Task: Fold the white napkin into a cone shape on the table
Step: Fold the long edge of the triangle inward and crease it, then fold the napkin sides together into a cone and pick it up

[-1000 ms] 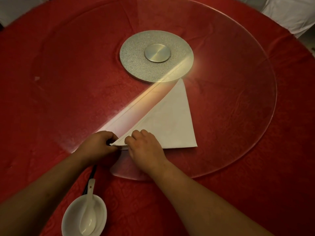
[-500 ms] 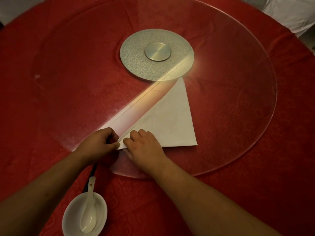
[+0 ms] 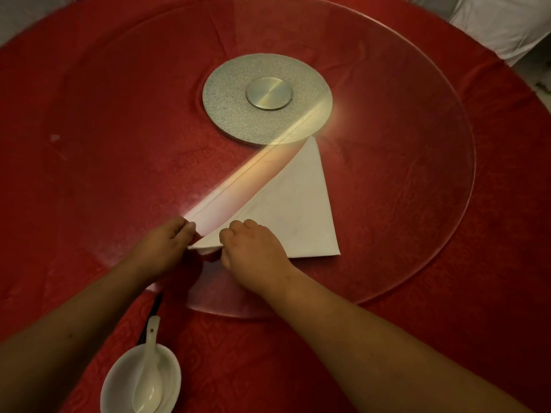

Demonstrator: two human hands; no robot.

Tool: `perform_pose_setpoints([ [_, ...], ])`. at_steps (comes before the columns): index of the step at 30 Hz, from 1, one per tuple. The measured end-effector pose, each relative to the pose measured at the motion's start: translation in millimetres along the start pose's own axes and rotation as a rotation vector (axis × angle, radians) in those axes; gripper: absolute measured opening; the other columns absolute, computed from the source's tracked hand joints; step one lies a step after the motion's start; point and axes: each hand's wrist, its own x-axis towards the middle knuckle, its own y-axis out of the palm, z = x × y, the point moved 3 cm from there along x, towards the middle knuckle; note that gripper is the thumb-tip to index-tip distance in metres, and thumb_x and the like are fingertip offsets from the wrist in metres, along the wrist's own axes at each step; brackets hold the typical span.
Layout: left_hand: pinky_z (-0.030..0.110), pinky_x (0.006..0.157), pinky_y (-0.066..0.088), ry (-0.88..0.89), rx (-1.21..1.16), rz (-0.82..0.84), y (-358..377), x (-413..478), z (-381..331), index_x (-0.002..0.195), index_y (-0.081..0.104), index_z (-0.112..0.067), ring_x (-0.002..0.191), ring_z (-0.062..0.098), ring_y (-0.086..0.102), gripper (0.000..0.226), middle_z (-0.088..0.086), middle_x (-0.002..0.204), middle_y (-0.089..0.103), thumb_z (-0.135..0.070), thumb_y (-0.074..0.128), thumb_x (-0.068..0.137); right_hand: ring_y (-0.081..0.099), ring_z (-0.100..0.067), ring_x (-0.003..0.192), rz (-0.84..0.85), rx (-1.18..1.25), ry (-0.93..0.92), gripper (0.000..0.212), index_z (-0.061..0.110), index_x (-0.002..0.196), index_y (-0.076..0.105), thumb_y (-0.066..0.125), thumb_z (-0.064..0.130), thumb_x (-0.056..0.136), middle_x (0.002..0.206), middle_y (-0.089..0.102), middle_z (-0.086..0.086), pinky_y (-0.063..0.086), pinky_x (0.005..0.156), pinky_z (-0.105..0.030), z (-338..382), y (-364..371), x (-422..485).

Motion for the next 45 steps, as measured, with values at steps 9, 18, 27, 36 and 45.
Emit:
perform_pose_setpoints([
  [9,0.036,0.07,0.045,0.281,-0.033,-0.33,7,4,-61,0.112,0.06,-0.033,0.086,0.012,0.061,0.037,-0.01,0.103,0.064,-0.061,0.041,0.097,0.057,-0.018,0.062,-0.056,0.57,0.415,0.024,0.024,0.076,0.05,0.049,0.047,0.084,0.069,0.059,0.006,0.042,0.053,-0.033,-79,-53,18],
  [18,0.049,0.112,0.041,0.613,0.342,-0.232,68,18,-110,0.15,0.045,-0.025,0.142,0.027,0.043,0.072,0.004,0.161,0.04,-0.066,0.054,0.091,0.062,-0.026,0.075,0.068,0.503,0.589,0.022,0.018,0.072,0.052,0.059,0.032,0.088,0.076,0.061,-0.002,0.045,0.058,-0.033,-182,-76,40],
  [27,0.056,0.126,0.015,0.653,0.521,-0.117,101,47,-115,0.158,0.031,-0.036,0.157,0.026,0.02,0.077,0.001,0.17,0.025,-0.079,0.034,0.094,0.067,-0.029,0.097,0.211,0.485,0.691,0.033,0.009,0.11,0.068,0.052,0.031,0.091,0.108,0.07,-0.011,0.056,0.088,-0.041,-241,-76,64],
  [36,0.053,0.127,0.01,0.608,0.551,-0.08,105,56,-111,0.159,0.031,-0.037,0.158,0.025,0.017,0.075,0.0,0.171,0.021,-0.076,0.034,0.095,0.066,-0.027,0.092,0.201,0.506,0.786,0.037,0.009,0.111,0.068,0.054,0.035,0.089,0.106,0.068,-0.009,0.053,0.074,-0.033,-267,-50,70],
  [45,0.051,0.128,0.011,0.575,0.497,-0.098,107,56,-106,0.159,0.028,-0.038,0.157,0.024,0.02,0.076,0.001,0.172,0.018,-0.077,0.035,0.094,0.052,-0.012,0.059,-0.04,0.553,0.758,0.014,0.019,0.067,0.056,0.059,0.024,0.079,0.065,0.055,0.008,0.038,0.052,-0.026,-277,-53,73],
])
